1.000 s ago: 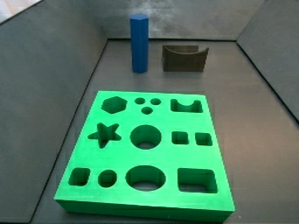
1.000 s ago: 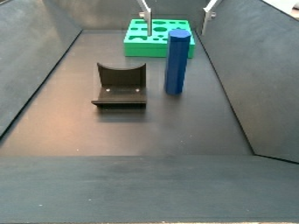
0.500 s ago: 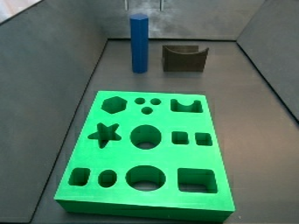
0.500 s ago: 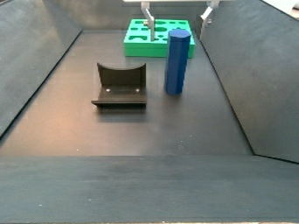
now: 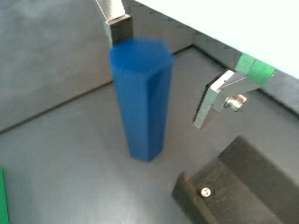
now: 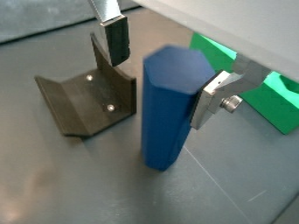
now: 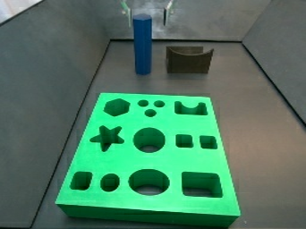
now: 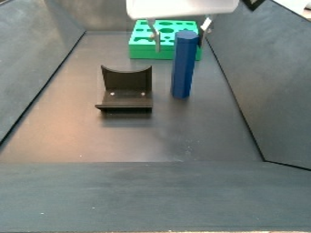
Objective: Pick up the hexagon object. Move up. Move to above the board. Insert the hexagon object.
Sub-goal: Pick up the hexagon object.
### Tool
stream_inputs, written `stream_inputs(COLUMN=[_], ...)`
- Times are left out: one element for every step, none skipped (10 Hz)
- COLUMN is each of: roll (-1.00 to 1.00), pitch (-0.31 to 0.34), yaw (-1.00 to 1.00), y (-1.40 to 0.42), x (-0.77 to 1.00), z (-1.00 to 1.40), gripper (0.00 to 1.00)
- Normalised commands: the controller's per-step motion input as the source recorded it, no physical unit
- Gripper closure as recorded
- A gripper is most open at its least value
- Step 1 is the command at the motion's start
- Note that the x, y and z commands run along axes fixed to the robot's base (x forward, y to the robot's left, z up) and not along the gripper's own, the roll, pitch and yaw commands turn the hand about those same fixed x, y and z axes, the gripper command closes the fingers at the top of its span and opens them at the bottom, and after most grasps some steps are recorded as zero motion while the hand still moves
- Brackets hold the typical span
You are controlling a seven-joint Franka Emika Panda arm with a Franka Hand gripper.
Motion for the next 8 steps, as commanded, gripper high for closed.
stream_inputs(roll=[0.00,0.00,0.00,0.00,0.00,0.00,0.00,0.00], pitch=[0.000,0.000,0.000,0.000,0.000,0.000,0.000,0.000], yaw=[0.00,0.00,0.00,0.00,0.00,0.00,0.00,0.00], y=[0.00,0.00,0.00,0.00,0.00,0.00,0.00,0.00], x=[0.00,0.00,0.00,0.00,0.00,0.00,0.00,0.00], z=[0.00,0.00,0.00,0.00,0.00,0.00,0.00,0.00], gripper=[0.00,1.00,1.00,1.00,1.00,1.00,1.00,1.00])
